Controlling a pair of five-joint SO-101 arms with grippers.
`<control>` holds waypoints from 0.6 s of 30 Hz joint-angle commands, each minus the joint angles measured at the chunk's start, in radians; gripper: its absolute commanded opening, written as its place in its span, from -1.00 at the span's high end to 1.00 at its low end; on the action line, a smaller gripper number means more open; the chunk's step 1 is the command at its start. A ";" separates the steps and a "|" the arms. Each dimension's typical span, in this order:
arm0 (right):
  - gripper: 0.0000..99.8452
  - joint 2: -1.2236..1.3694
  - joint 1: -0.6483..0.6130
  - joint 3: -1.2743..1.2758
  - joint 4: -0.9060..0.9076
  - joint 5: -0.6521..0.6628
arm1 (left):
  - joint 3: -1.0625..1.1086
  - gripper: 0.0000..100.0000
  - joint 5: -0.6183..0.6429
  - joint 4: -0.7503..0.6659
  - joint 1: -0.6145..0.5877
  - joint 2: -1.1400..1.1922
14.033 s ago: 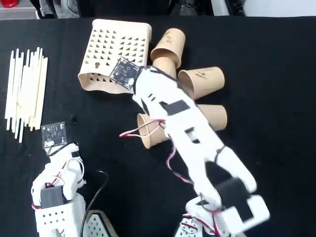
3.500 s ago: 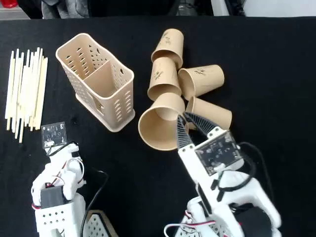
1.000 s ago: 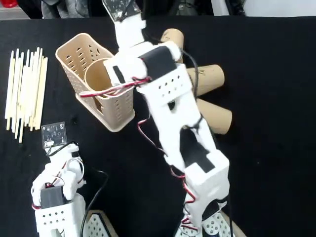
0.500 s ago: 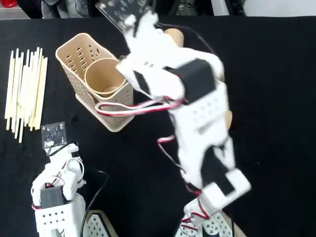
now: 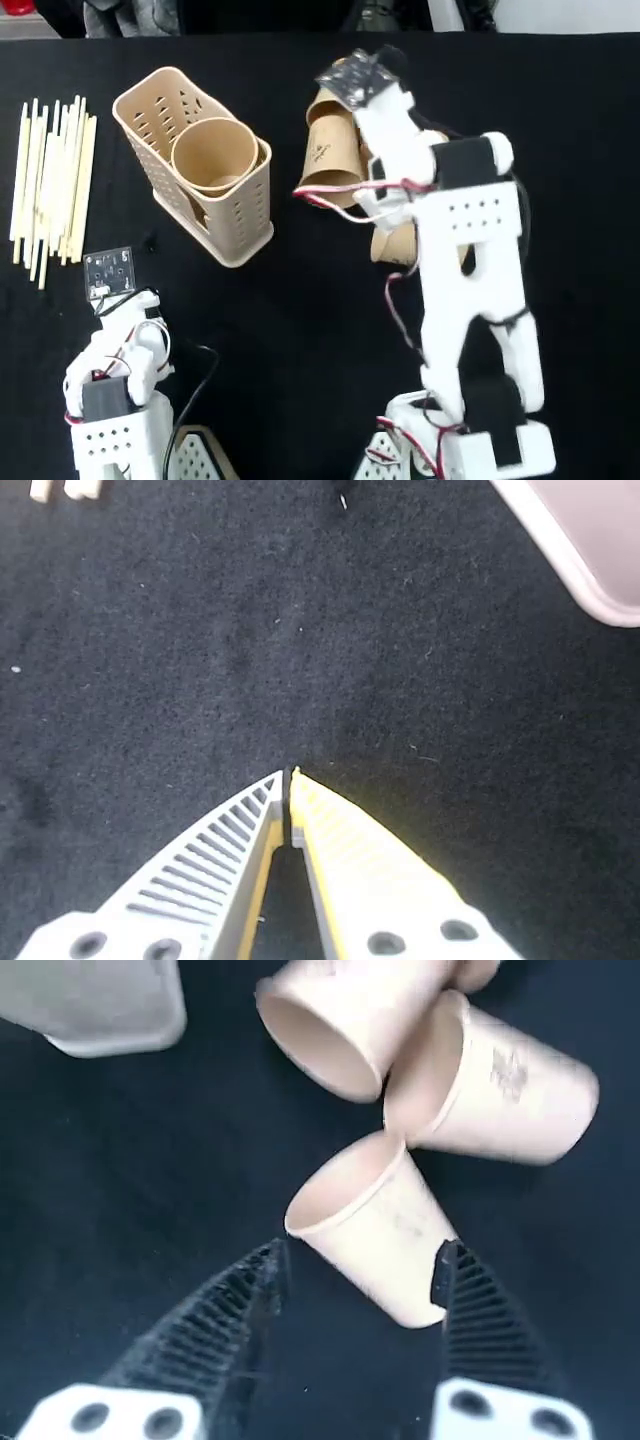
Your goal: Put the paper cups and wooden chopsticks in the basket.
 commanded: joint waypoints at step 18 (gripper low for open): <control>0.52 0.328 0.140 0.035 -0.218 -0.038 | 0.016 0.94 0.008 0.005 0.010 -0.002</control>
